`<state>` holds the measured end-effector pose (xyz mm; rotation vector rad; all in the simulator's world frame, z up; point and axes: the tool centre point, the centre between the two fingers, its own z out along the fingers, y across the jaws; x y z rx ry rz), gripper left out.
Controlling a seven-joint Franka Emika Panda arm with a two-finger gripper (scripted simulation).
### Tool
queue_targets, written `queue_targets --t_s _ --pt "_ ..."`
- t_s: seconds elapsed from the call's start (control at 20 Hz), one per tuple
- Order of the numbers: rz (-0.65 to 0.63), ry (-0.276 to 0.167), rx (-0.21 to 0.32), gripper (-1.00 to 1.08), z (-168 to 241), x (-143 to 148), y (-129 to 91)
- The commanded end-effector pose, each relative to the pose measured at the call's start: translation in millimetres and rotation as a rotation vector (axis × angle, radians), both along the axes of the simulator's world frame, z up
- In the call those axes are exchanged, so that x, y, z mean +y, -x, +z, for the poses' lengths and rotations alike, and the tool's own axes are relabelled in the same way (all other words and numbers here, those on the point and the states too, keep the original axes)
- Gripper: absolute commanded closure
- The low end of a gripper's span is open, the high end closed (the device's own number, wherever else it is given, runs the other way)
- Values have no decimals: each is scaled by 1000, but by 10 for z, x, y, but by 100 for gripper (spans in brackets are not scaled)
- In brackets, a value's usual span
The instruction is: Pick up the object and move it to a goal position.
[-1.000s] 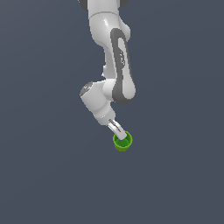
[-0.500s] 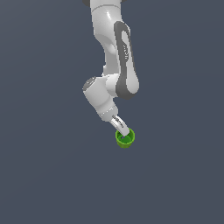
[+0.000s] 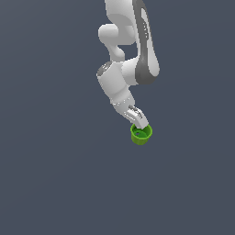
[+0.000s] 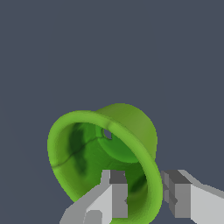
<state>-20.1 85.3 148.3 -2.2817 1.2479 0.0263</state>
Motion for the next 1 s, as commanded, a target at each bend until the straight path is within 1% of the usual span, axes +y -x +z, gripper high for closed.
queue_targets --t_s 0.0,0.5,0.75,0.95 --pt "0 0 -3 108 210 147 96" --pt "0 1 -1 108 981 711 473" --pt "0 1 0 108 1246 904 591" --pt "0 1 0 108 1386 1004 649"
